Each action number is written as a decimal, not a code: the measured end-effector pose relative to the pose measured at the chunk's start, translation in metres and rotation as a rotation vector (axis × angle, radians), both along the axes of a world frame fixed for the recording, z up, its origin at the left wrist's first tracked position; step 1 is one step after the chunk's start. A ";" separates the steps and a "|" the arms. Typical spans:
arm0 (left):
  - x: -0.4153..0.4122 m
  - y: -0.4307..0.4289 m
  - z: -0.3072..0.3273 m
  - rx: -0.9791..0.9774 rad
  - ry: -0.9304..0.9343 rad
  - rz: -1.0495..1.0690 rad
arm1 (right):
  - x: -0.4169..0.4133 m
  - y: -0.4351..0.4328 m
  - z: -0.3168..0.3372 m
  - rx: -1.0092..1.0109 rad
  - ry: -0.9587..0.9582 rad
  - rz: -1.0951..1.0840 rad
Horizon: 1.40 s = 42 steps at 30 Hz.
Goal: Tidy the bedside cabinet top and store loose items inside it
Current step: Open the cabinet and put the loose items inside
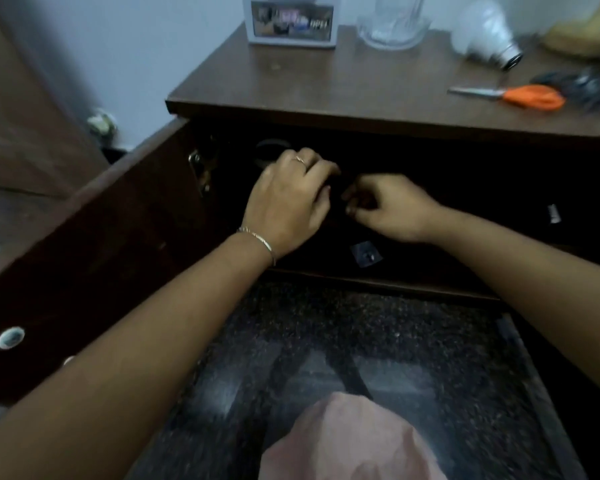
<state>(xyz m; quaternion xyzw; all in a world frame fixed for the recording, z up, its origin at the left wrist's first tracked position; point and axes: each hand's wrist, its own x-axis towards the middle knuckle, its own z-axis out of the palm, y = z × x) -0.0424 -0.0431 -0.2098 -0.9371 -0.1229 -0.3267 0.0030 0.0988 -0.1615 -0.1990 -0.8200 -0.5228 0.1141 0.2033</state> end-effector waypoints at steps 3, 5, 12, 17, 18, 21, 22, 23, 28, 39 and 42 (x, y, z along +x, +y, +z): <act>0.009 -0.019 0.028 0.078 -0.139 -0.089 | -0.014 -0.043 0.032 -0.055 -0.158 0.102; 0.021 -0.032 0.050 0.094 -0.219 -0.133 | -0.014 -0.069 0.054 -0.005 -0.247 0.088; 0.085 -0.070 0.106 -0.288 -0.266 -0.197 | 0.018 -0.129 0.094 0.488 -0.468 -0.304; 0.122 -0.084 0.120 -0.419 -0.282 -0.159 | 0.064 -0.153 0.096 0.488 -0.431 -0.568; 0.129 -0.086 0.121 -0.407 -0.230 -0.143 | 0.074 -0.158 0.094 0.477 -0.405 -0.590; 0.151 -0.088 0.116 -0.326 0.051 -0.106 | 0.098 -0.171 0.087 0.529 -0.349 -0.622; 0.158 -0.088 0.115 -0.318 0.126 -0.120 | 0.103 -0.174 0.085 0.527 -0.353 -0.615; 0.163 -0.087 0.115 -0.314 0.180 -0.140 | 0.107 -0.175 0.084 0.511 -0.360 -0.602; 0.174 -0.087 0.126 -0.169 0.368 -0.209 | 0.113 -0.169 0.088 0.471 -0.299 -0.522; 0.170 -0.085 0.116 -0.022 0.245 -0.150 | 0.112 -0.147 0.097 0.251 -0.350 -0.442; 0.163 -0.080 0.117 -0.078 0.169 -0.076 | 0.110 -0.142 0.097 0.151 -0.406 -0.443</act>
